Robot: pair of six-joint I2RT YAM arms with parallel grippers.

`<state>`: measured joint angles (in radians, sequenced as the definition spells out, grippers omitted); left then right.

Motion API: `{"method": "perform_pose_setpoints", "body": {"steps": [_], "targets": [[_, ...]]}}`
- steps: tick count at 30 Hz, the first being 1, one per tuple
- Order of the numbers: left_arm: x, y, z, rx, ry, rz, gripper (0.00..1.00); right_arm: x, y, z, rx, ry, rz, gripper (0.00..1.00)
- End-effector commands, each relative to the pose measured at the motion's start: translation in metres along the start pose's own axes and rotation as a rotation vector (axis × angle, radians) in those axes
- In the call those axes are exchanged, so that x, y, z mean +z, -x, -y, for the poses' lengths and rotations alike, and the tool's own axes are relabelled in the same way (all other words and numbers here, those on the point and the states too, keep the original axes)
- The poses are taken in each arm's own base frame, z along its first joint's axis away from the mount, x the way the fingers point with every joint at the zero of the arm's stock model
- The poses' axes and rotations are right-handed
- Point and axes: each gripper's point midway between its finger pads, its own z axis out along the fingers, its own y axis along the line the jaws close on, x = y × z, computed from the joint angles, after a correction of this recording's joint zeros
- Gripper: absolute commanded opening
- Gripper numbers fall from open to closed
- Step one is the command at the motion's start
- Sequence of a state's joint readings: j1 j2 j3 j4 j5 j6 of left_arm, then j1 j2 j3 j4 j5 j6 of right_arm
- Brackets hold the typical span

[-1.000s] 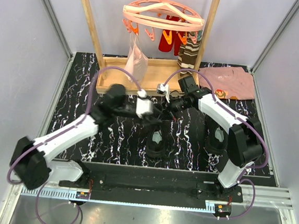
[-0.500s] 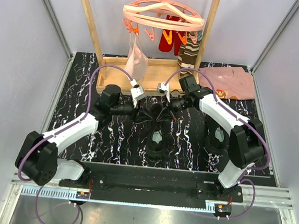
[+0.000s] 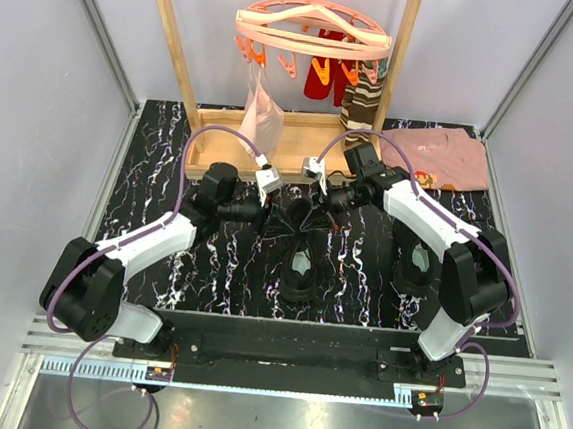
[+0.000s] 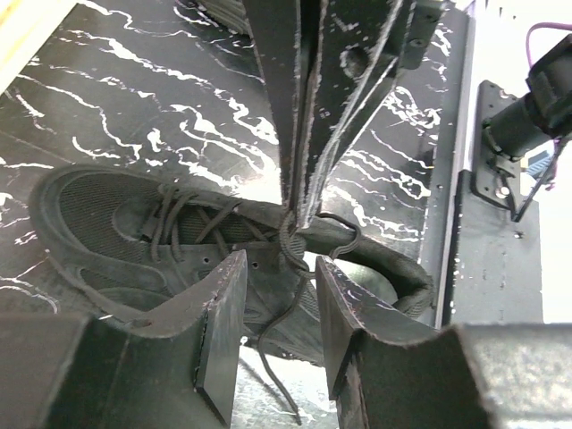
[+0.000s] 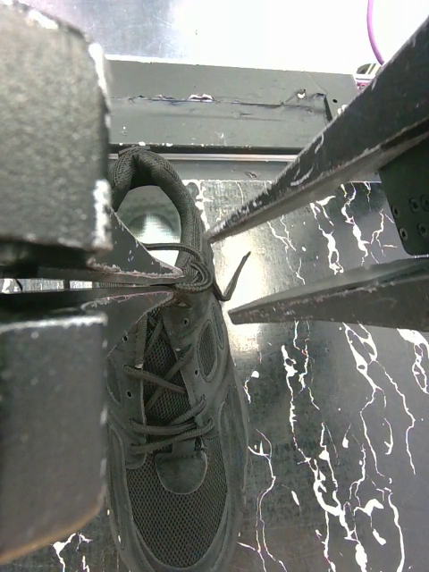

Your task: Tie the shoes

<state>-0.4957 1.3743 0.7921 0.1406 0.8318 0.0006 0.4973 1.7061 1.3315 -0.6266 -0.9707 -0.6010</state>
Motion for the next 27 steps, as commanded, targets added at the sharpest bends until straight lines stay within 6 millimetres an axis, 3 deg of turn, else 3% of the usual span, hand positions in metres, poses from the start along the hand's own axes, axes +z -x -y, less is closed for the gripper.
{"method": "perform_pose_setpoints", "body": {"steps": [1, 8, 13, 22, 24, 25, 27], "targets": [[0.001, 0.032, 0.012, 0.058, -0.068, 0.076, 0.4, -0.009, 0.027, -0.01, -0.081, 0.008, 0.052, 0.0], [0.009, 0.035, 0.008, 0.067, -0.07, 0.072, 0.38, -0.008, 0.028, -0.012, -0.09, 0.018, 0.056, 0.0], [0.012, 0.035, 0.004, 0.072, -0.065, 0.069, 0.19, -0.008, 0.029, -0.014, -0.106, 0.025, 0.061, 0.0], [0.012, 0.027, 0.012, 0.041, -0.111, 0.047, 0.2, -0.007, 0.025, -0.014, -0.108, 0.023, 0.053, 0.0], [0.012, 0.025, 0.01, 0.036, -0.098, 0.035, 0.04, -0.008, 0.027, -0.014, -0.114, 0.021, 0.056, 0.0], [0.011, 0.025, 0.009, 0.036, -0.091, 0.035, 0.01, -0.008, 0.027, -0.014, -0.111, 0.02, 0.055, 0.0], [0.01, 0.028, 0.005, 0.034, -0.065, 0.05, 0.0, -0.008, 0.026, -0.013, -0.108, 0.012, 0.05, 0.13]]}}
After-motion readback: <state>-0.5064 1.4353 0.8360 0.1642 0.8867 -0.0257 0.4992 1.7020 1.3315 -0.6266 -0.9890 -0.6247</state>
